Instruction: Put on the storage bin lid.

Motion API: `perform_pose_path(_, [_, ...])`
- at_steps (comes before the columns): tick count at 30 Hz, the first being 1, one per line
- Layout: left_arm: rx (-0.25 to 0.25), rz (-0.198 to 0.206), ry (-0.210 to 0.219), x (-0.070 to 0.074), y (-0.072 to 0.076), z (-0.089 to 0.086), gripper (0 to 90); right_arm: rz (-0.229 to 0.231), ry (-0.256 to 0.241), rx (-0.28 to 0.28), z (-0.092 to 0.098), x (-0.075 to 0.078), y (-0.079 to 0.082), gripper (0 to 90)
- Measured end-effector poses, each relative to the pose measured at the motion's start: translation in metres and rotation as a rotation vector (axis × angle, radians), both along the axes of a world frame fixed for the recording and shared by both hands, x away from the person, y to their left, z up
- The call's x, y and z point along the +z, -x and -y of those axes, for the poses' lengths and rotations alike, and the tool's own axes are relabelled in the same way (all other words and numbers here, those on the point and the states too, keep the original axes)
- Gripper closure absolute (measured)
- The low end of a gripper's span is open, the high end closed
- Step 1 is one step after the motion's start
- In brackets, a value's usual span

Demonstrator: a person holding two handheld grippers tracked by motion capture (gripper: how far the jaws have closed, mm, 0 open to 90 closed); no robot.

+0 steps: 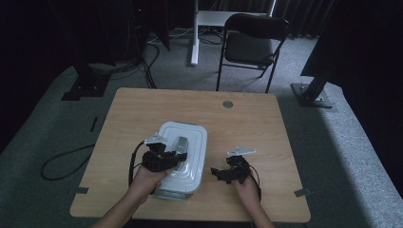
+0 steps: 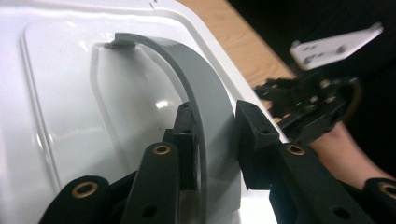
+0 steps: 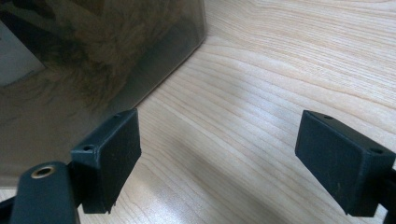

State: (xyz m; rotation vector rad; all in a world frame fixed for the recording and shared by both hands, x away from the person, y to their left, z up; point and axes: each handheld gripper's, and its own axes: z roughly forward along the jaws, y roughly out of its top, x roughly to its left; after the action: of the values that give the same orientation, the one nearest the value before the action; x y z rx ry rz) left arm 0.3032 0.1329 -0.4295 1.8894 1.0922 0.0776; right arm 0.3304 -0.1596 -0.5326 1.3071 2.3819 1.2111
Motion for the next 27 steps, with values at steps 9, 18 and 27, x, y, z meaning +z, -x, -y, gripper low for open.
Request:
perform_pose_path(9, [0.004,0.008,-0.047,0.001,0.0,0.005,70.6,0.009,-0.006,-0.004,0.001,0.003,0.002,13.6])
perform_pose_path(18, [0.003,0.025,-0.009,0.008,0.003,0.0,53.0,0.017,-0.012,-0.023,0.008,0.006,0.001,13.5])
perform_pose_path(27, [0.034,0.159,-0.046,0.021,0.015,-0.016,18.8,0.035,-0.015,-0.042,0.013,0.01,0.002,13.5])
